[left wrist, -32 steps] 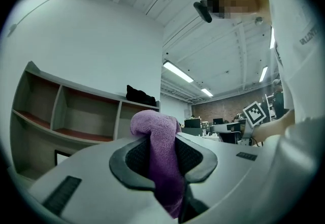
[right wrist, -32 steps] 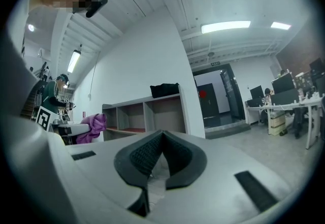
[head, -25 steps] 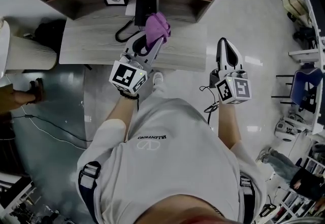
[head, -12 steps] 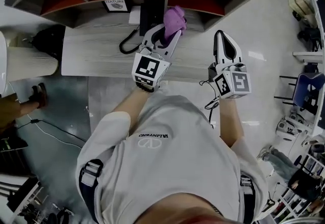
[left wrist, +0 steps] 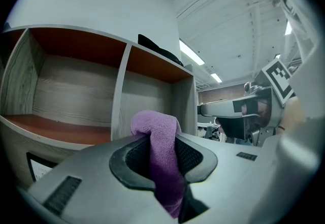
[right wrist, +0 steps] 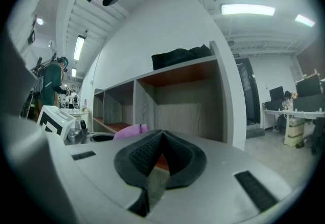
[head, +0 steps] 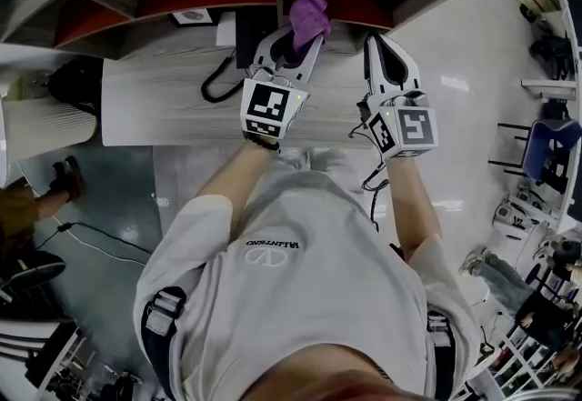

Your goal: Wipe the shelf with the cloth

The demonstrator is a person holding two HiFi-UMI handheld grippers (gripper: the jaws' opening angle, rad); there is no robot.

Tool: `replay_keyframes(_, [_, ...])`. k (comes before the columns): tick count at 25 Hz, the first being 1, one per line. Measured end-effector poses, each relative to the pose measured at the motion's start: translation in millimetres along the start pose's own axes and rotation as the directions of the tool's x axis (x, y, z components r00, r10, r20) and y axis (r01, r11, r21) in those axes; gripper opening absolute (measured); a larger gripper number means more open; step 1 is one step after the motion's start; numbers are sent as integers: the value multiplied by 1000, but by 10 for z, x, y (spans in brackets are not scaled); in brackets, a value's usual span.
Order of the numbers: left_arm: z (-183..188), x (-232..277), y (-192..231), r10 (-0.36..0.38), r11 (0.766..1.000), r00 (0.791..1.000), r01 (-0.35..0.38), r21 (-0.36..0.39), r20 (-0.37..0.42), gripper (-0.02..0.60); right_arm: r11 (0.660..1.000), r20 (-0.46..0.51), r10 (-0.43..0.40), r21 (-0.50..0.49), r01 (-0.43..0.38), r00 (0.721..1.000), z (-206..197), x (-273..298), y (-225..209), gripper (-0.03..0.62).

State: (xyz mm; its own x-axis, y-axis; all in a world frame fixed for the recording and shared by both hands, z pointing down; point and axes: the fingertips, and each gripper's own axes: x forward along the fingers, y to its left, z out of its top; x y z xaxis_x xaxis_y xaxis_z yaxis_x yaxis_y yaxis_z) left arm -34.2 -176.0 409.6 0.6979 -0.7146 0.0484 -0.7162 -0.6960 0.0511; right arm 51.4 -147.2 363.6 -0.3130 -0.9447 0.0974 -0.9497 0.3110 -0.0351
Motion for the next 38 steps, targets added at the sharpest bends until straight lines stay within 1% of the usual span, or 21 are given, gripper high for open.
replay_keyframes(4, [24,162,-8,62,998,998,-62,21,-14,97,999,1,37,6,-37,999,39,41,-145,0])
replay_keyframes(7, [-7,248,102,104,994,994,-103,34,-30,97,998,4,57,18,-57,998,49,141,-182,1])
replay_keyframes(10, [-104,320,238,136,990,989,-134,48,-52,97,997,-1,75,27,-75,997,-8,284,-186,0])
replay_keyframes(14, [-165,439,244,168,984,984,-164,63,-63,97,995,-13,96,37,-96,995,-75,331,-278,0])
replay_keyframes(19, [-280,558,336,205,977,976,-199,78,-69,97,994,-28,90,68,-88,996,-226,466,-368,1])
replay_keyframes(27, [-414,688,437,252,966,964,-247,73,-88,97,989,-27,93,114,-89,995,-268,592,-483,0])
replay_keyframes(29, [-444,705,442,264,963,960,-256,86,-93,97,988,-37,94,128,-89,995,-327,608,-497,0])
replay_keyframes(32, [-503,713,465,296,952,949,-283,118,-110,97,987,-49,102,130,-95,994,-393,634,-486,0])
replay_keyframes(35, [-556,710,482,323,943,938,-308,126,-125,97,986,-55,102,137,-94,993,-432,648,-495,1])
replay_keyframes(38, [-588,720,493,340,936,932,-322,139,-129,97,985,-58,104,145,-95,993,-458,664,-502,1])
